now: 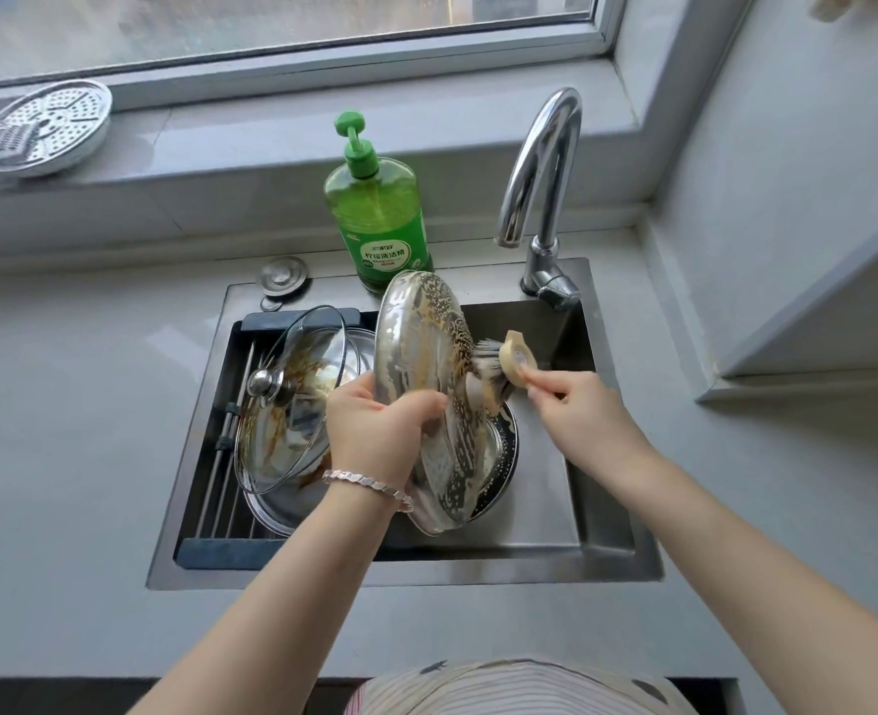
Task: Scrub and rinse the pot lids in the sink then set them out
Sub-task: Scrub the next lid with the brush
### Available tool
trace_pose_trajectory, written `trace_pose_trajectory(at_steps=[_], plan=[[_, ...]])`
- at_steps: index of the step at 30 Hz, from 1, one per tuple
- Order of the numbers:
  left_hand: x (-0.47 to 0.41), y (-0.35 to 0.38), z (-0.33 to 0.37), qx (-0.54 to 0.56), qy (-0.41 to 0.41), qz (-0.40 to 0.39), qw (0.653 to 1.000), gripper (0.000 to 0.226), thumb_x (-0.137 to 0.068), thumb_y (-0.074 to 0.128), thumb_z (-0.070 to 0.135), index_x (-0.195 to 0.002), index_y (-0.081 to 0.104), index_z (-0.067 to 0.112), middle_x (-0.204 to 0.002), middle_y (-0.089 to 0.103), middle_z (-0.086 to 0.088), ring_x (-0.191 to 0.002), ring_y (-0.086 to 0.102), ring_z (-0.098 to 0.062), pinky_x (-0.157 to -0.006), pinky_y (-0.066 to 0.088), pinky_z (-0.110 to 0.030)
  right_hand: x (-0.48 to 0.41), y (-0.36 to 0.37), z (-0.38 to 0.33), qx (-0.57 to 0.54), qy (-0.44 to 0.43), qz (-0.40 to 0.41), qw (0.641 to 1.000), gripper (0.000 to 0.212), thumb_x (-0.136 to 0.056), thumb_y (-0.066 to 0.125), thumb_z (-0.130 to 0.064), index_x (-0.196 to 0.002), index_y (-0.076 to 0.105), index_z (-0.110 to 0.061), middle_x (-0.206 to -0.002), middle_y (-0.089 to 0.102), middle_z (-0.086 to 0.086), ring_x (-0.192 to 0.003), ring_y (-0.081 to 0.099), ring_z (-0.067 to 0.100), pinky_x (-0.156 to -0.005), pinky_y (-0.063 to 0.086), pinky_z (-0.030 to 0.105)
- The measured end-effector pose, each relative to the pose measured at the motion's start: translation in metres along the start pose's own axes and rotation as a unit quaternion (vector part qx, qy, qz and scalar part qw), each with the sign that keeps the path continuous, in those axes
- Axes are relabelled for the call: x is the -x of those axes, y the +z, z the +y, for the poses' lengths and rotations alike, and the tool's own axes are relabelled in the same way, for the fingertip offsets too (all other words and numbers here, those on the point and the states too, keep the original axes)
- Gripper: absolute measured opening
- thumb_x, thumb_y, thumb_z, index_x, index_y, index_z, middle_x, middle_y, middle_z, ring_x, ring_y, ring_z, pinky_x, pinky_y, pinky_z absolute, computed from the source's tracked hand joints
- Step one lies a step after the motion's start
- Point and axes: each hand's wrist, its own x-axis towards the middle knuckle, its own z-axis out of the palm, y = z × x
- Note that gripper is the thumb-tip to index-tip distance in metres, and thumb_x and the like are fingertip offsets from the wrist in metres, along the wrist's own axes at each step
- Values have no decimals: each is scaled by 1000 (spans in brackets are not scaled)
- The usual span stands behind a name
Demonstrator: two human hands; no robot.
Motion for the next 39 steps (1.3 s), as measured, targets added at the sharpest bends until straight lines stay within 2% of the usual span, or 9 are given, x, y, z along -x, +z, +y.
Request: trace_pose_trajectory(at_steps=[3, 7, 12, 19, 23, 26, 29, 34, 39], plan=[[-1, -3, 4, 42, -26, 12, 999, 27, -68, 64, -20, -71, 65, 7, -61, 70, -3, -60, 68, -22, -55, 59, -34, 9, 0, 2, -56, -12, -8, 998, 31, -95, 50, -18, -123, 59, -26, -44, 49, -28, -52, 51, -2, -54, 33, 16], [-2, -4, 4, 55, -50, 22, 997, 27, -68, 62, -21, -69, 62, 7, -59, 69, -4, -57, 67, -22, -51, 58, -31, 18, 8, -3, -36, -29, -2, 999, 29, -93, 53, -21, -120, 62, -29, -97, 72, -8, -90, 62, 9, -77, 48, 27], [-3, -11, 12, 86, -66, 56, 993, 25, -67, 64, -17, -65, 62, 8, -50, 65, 0, -47, 64, -16, -48, 57, -29, -4, 0, 2, -234, 108, -66, 964, 30, -95, 51, -18, -122, 60, -28, -47, 38, -9, -35, 27, 2, -36, 21, 12], [-10, -12, 5, 116, -111, 134, 978, 22, -68, 68, -11, -68, 61, 10, -61, 66, -4, -56, 63, -20, -47, 55, -23, 25, 21, 0, -145, 34, -72, 986, 32, -95, 48, -10, -127, 56, -15, -35, 43, -21, -38, 43, -6, -43, 32, 6], [-4, -13, 2, 123, -130, 99, 979, 20, -68, 68, -10, -75, 62, 8, -50, 65, 2, -47, 64, -14, -46, 54, -24, 3, 13, 20, -111, 76, -41, 990, 33, -95, 49, -13, -126, 58, -18, -59, 42, -20, -57, 36, -2, -55, 29, 12], [-6, -17, 1, 127, -128, 103, 978, 20, -69, 67, -10, -75, 63, 9, -50, 66, 3, -47, 64, -12, -46, 54, -24, 17, 14, 16, -118, 26, -75, 990, 33, -94, 50, -10, -124, 59, -18, -63, 61, -15, -57, 54, 4, -57, 44, 17], [-11, -22, 3, 129, -117, 103, 979, 21, -70, 66, -10, -73, 62, 10, -51, 66, 2, -49, 65, -14, -51, 57, -27, 23, 11, 16, -119, 32, -108, 987, 33, -93, 50, -6, -124, 57, -17, -41, 44, -21, -40, 44, -5, -46, 32, 7], [-12, -17, 14, 138, -88, 89, 983, 19, -69, 65, -10, -75, 63, 7, -57, 68, -2, -54, 67, -17, -54, 58, -30, 3, 5, 41, -177, 181, -70, 965, 33, -96, 47, -18, -127, 57, -24, -56, 39, 1, -41, 28, 9, -37, 20, 15], [-32, -24, 20, 199, -107, 127, 966, 38, -67, 66, -3, -104, 65, 2, -96, 72, -14, -80, 71, -29, -74, 57, -47, 40, 25, 28, -266, 125, -87, 952, 33, -96, 48, -10, -127, 54, -19, -49, 32, -4, -31, 22, 0, -31, 19, 12]])
